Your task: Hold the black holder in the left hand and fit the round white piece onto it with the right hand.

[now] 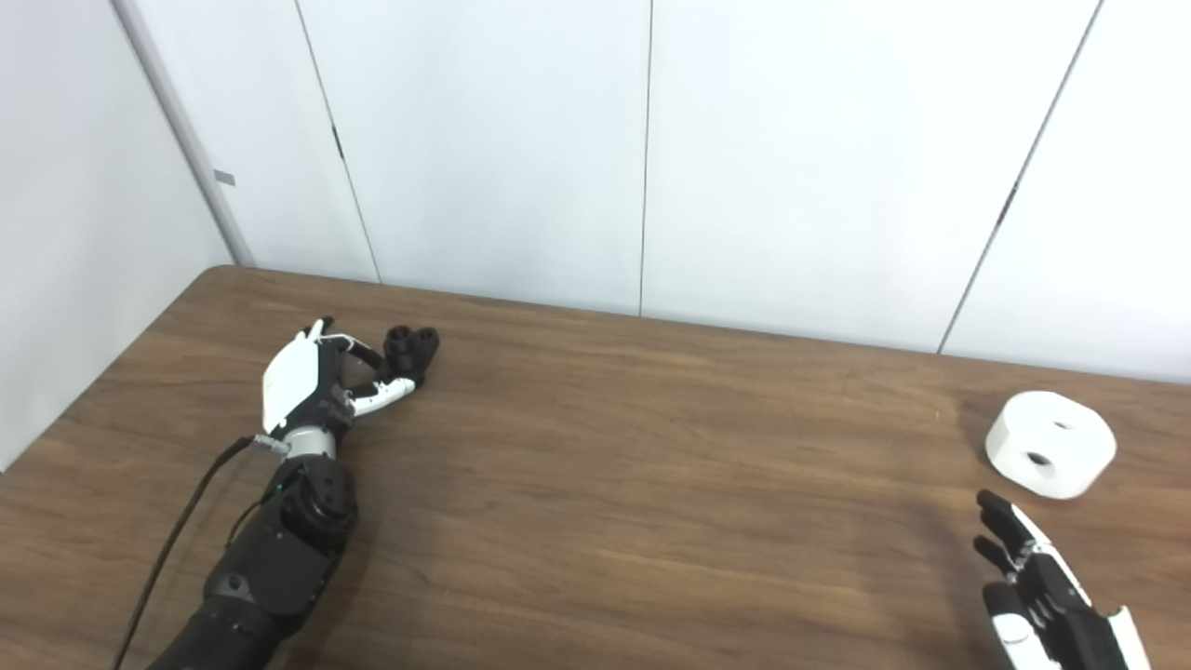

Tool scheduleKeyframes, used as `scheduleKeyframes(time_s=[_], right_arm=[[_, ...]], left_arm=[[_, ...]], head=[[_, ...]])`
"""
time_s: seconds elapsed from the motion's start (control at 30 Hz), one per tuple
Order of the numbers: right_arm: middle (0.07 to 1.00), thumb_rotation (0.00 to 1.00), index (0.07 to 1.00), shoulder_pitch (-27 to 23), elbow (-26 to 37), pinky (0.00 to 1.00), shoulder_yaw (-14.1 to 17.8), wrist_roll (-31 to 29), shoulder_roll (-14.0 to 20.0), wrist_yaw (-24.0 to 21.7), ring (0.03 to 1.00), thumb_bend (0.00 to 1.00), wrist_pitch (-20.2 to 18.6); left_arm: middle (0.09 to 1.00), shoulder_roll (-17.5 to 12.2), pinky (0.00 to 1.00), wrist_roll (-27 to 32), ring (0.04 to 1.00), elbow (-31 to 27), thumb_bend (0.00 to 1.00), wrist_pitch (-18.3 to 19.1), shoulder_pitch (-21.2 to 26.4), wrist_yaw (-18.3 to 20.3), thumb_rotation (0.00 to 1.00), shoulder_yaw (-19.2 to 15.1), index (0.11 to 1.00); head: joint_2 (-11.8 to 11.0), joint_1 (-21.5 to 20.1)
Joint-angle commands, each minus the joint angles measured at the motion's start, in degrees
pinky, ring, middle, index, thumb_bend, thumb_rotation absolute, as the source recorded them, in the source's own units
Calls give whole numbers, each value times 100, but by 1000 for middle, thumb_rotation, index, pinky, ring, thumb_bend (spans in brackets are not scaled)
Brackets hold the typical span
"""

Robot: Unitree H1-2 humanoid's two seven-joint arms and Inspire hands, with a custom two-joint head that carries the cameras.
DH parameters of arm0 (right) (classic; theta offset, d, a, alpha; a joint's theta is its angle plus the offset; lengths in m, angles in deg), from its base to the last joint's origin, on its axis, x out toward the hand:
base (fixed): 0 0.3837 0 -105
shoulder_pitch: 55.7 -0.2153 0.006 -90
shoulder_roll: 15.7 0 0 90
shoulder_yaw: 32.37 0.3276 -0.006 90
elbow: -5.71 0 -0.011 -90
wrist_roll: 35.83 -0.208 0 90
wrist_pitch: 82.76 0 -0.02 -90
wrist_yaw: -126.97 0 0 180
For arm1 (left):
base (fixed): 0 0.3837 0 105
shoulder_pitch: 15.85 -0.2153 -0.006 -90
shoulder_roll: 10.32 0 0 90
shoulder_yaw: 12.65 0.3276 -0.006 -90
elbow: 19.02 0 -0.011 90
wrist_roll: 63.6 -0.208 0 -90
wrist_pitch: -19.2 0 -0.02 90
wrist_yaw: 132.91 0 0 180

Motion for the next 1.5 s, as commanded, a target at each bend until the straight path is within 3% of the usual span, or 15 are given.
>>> scheduleKeyframes(time_s=[0.0,0.27,0.47,0.73,1.03,1.3,1.47], right_arm=[[923,732,866,284,-194,885,-53,-71,-141,25,929,227,58],[917,712,859,272,-179,887,-57,-84,-165,36,927,230,23],[917,703,856,295,-108,873,-60,8,-190,76,926,253,61],[931,698,876,328,-1,896,-69,64,-226,104,937,247,-1],[940,693,889,313,10,917,-84,91,-247,96,951,208,-2],[950,669,894,282,48,947,-118,171,-314,124,967,176,-6],[953,600,897,267,109,957,-148,319,-391,189,974,123,1]], left_arm=[[937,-56,1000,-118,1000,78,521,65,64,7,41,80,478],[930,-120,1000,-117,1000,76,520,18,29,66,42,176,478],[920,-118,1000,-114,1000,-236,521,29,-123,220,43,285,478],[921,-14,1000,-249,1000,-1014,521,382,-525,599,44,508,479],[929,215,1000,-199,1000,-2082,521,68,-1184,813,43,592,481],[931,380,1000,-222,1000,-3157,521,50,-1696,1231,44,775,481],[929,450,1000,-237,1000,-3627,520,-147,-2010,1463,43,886,481]], head=[[2,2],[23,-46],[86,-134],[132,-227],[159,-310],[190,-416],[167,-661]])
